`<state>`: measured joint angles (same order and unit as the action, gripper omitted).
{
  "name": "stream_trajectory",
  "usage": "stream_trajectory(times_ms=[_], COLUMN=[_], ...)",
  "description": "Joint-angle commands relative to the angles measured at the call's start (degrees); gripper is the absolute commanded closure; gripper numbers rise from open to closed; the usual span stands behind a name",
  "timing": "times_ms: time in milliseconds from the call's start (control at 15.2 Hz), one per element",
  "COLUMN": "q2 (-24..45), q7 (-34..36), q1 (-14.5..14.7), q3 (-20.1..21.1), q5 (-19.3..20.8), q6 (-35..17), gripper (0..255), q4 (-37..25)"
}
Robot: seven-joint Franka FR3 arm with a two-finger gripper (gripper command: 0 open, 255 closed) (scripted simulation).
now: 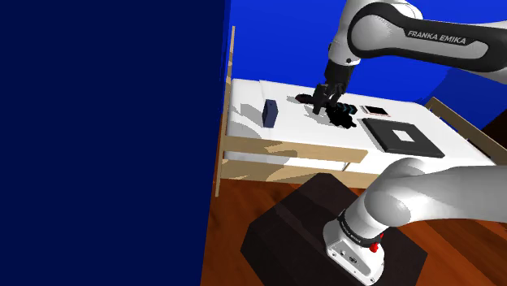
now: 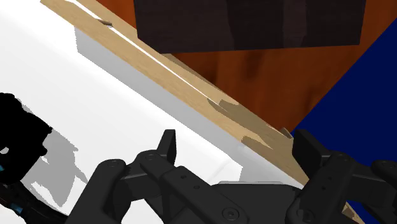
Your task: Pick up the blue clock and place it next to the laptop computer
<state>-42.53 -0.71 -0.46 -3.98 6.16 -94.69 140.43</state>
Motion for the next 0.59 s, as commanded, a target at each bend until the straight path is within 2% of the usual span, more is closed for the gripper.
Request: stream_trajectory(times_ms=[0,528], q2=[0.0,16.2], q7=[0.0,0.2], q1=[0.0,-0.1], q3=[0.0,-2.5], q5=[0.0,-0.9], q6=[0.0,-14.5], gripper=[0,0], q4=[0.0,-3.0])
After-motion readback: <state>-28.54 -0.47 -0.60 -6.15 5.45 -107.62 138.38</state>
